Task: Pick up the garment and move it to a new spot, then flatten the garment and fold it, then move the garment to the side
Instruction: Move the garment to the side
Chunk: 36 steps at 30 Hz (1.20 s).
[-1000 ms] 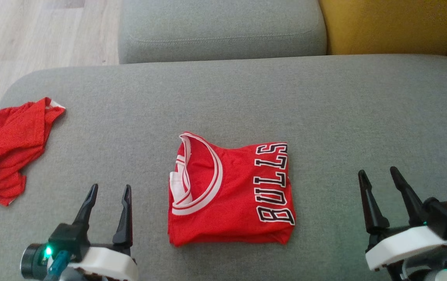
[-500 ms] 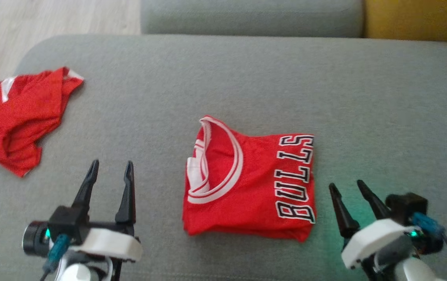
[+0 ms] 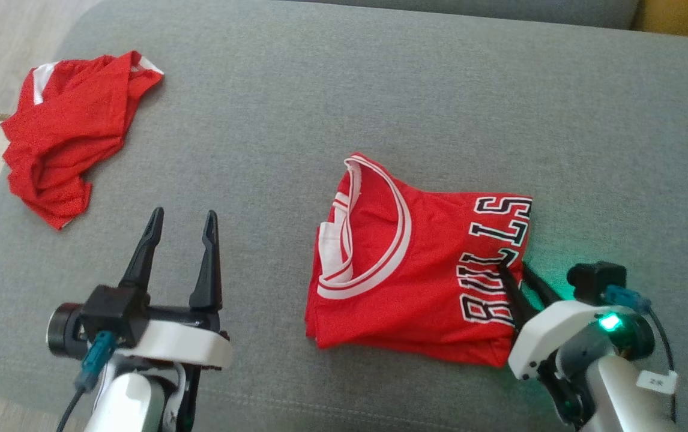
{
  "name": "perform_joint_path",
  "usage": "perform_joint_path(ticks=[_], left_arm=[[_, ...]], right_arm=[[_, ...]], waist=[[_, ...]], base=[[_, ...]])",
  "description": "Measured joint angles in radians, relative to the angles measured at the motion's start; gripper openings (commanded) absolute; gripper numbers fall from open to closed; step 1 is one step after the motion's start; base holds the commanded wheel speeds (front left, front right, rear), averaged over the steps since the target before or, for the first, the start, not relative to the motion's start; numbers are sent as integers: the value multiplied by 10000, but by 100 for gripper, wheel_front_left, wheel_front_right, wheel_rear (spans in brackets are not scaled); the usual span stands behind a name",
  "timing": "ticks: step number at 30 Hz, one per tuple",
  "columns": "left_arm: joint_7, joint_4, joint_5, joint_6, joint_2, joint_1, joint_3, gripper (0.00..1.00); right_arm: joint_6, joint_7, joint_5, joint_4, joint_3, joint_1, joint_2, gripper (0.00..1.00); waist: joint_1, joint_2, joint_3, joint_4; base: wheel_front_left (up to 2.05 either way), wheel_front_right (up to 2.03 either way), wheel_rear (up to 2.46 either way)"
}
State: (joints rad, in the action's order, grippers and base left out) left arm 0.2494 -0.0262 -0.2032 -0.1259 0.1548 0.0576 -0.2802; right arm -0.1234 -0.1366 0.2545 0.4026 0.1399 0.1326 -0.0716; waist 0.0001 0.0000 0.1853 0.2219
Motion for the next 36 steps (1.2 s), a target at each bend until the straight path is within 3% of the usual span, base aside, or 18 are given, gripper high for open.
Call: perform_joint_path(ticks=[7,14,24,29,36], left_arm=[[2,96,178,121,-35,103,100,100],[2,245,259,203,-15,102,378,100],[2,403,453,483,113,685,330,100],[36,468,656,677,209,1247,90,100],[-127,686,876,861,408,1986,-38,100]], right_arm=[[-6,92,81,130,341,345,107,0],[-8,148,79,165,614,796,-25,0],[-8,40,27,263,-307,2990,-1586,0],[-8,-153,100,502,-938,4010,-2433,0],[-8,-230,242,593,-1429,4992,-2696,0]], waist=[[0,0,140,-508],[0,0,213,-1673],[-1,0,679,-3735],[1,0,1320,-4336],[0,0,2394,-5048]], base=[[0,0,0],[0,0,0],[0,0,0],[0,0,0],[0,0,0]])
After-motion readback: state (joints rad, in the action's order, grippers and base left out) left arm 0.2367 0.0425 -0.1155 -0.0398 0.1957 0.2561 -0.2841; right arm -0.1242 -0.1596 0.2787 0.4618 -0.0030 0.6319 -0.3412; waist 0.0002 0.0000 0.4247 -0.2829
